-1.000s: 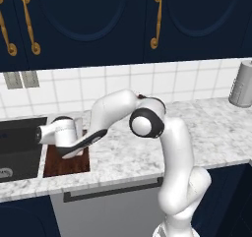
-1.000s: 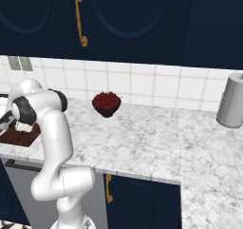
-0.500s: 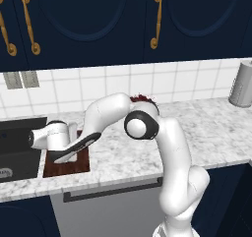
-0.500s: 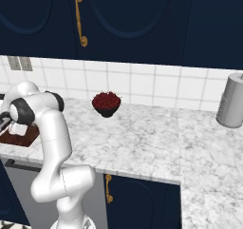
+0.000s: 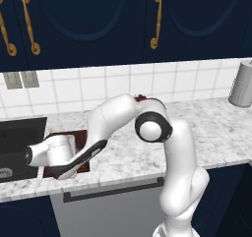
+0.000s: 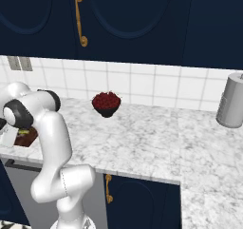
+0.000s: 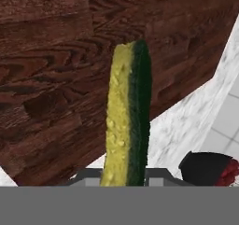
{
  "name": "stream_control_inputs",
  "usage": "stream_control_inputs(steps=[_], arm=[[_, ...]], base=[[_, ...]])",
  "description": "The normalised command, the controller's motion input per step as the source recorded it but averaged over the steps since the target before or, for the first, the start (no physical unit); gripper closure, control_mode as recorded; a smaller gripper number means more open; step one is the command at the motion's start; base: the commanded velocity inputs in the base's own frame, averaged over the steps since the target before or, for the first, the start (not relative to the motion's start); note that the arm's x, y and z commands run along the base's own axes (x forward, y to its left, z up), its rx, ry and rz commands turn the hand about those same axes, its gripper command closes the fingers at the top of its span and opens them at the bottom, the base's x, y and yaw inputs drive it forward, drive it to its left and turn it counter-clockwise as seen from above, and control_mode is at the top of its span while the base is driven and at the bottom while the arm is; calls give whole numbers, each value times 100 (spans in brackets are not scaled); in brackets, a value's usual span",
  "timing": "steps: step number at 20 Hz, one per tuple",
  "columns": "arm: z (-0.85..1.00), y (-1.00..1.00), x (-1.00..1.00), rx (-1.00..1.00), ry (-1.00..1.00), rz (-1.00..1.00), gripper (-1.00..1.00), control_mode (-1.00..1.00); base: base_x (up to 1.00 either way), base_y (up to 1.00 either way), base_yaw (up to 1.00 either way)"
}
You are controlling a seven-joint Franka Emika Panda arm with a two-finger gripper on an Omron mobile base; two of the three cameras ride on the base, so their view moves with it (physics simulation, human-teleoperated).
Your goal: Pick up the sponge from the counter and clean the cutting board by briefly scrubbing or pressing down on the cutting board. Once finished, release the sponge.
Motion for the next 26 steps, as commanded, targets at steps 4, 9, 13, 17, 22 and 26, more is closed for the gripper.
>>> stream_control_inputs(steps=[4, 9, 13, 17, 22, 26], arm=[[-27, 0, -100, 3, 1, 17, 100, -100], [-23, 0, -91, 7, 3, 18, 100, -100], [5, 0, -7, 5, 2, 7, 100, -100], [67, 0, 74, -2, 0, -8, 100, -100], [91, 2, 94, -13, 0, -16, 100, -100], [44, 13, 100, -15, 1, -20, 100, -100]], base=[[0, 0, 0], [0, 0, 0], [0, 0, 0], [0, 0, 0], [0, 0, 0], [0, 0, 0]])
